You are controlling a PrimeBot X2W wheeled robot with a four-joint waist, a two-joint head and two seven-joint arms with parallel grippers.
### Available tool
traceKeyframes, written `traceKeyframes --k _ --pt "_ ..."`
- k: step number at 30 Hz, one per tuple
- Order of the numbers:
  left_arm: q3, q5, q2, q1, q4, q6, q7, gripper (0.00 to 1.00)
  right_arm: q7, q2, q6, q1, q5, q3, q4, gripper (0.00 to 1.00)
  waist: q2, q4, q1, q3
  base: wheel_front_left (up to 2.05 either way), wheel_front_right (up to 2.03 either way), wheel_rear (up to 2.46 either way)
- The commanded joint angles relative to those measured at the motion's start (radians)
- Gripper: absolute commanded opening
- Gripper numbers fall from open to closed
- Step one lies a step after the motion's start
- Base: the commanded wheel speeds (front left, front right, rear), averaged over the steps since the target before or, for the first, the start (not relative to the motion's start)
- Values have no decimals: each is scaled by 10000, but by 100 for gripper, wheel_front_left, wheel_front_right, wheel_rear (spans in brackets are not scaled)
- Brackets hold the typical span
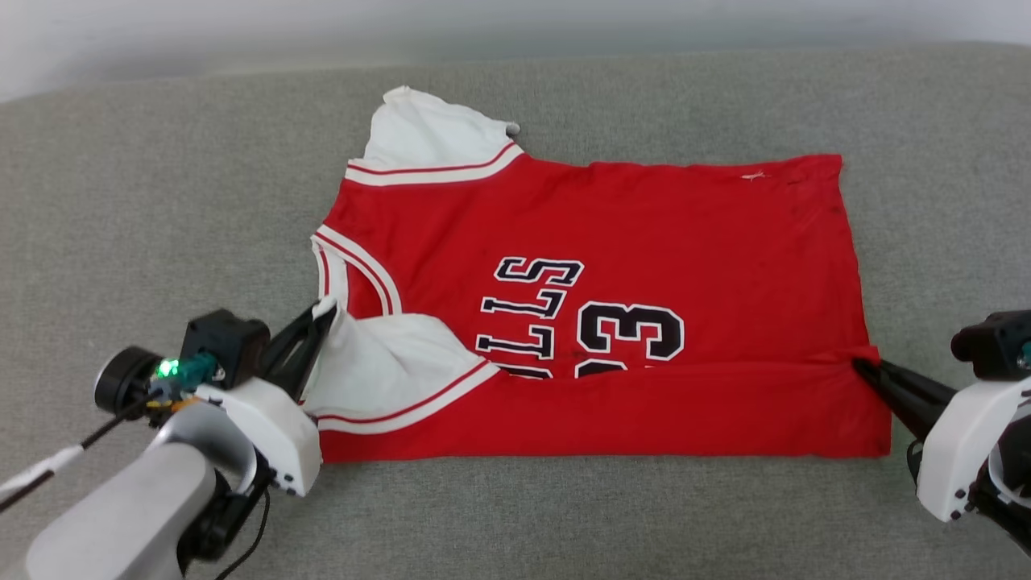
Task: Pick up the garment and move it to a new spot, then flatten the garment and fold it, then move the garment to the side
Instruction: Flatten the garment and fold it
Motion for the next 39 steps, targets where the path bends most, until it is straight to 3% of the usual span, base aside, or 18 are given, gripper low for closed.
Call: traceKeyframes --k 1,14,26,27,28,29,34,39 --pt "49 48 -138 -282 224 -139 3 0 68 84 -4 -198 -78 -107 -4 0 0 -28 -2 280 0 0 0" --pt "-59 182 -935 -1583 3070 -1209 -399 0 320 493 -4 -800 -330 -537 442 0 0 -56 -2 1203 0 0 0" --pt "-683 33 -1979 -1890 5758 -2359 -146 0 1108 877 -5 -1024 -356 25 1372 0 0 -36 -2 1154 0 0 0" --pt "-685 -5 -1999 -1886 5871 -2395 -164 21 1061 894 -7 -1027 -306 -64 1421 9 0 -29 -2 1064 0 0 0" --pt "-699 -15 -1991 -1879 5960 -2451 -142 100 1024 901 -7 -1008 -252 -166 1431 40 0 -12 -2 962 0 0 0" --pt "-718 43 -1943 -1927 6003 -2463 -186 100 957 874 -7 -993 -266 -258 1407 100 0 12 -2 853 0 0 0" --pt "-721 172 -1752 -2342 5746 -2449 -114 100 640 755 -5 -737 -408 -639 1083 100 0 148 -2 237 0 0 0" --pt "-889 100 -1479 -2641 5020 -2404 1026 100 589 676 -5 -229 -514 -1058 642 100 0 362 -2 -306 0 0 0"
